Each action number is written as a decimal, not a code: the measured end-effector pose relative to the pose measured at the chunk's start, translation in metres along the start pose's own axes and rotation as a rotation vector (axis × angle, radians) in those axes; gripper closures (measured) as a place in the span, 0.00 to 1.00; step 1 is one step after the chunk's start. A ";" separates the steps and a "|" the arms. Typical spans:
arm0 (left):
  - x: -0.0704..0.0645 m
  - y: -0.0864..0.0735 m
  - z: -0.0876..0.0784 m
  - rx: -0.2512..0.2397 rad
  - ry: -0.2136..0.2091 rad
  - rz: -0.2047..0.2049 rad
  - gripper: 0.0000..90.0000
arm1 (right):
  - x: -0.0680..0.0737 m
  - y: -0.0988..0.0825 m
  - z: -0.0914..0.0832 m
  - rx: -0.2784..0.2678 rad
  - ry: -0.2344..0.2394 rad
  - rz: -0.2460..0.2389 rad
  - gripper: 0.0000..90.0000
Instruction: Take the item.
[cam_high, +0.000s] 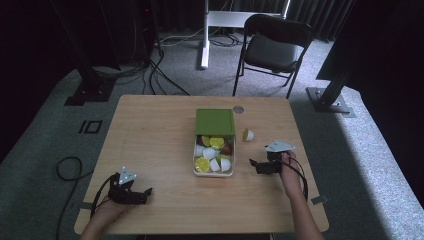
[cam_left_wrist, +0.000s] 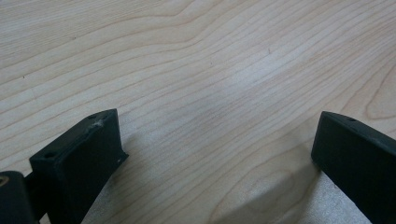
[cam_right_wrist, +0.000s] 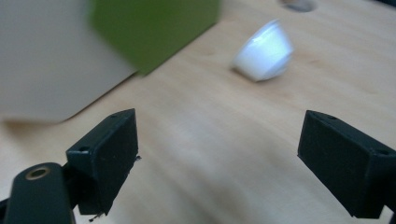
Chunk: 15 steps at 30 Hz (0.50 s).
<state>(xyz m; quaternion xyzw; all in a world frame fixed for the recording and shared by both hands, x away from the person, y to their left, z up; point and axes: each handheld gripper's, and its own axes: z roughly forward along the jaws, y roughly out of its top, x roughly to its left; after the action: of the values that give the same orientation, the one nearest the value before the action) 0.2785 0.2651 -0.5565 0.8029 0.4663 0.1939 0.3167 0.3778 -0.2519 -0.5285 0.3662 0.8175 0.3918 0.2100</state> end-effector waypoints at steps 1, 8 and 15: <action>0.000 0.000 0.000 0.000 0.000 0.000 0.03 | 0.001 -0.002 -0.002 0.009 0.020 -0.018 0.13; 0.000 0.000 0.000 0.000 0.000 0.000 0.03 | 0.004 -0.014 -0.013 0.021 0.148 -0.058 0.13; 0.000 0.000 0.000 0.000 0.000 0.000 0.03 | 0.003 -0.031 -0.025 0.024 0.194 -0.080 0.13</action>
<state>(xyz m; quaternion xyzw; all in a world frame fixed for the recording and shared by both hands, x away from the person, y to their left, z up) 0.2785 0.2651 -0.5565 0.8030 0.4662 0.1939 0.3167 0.3464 -0.2748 -0.5380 0.2963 0.8525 0.4068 0.1409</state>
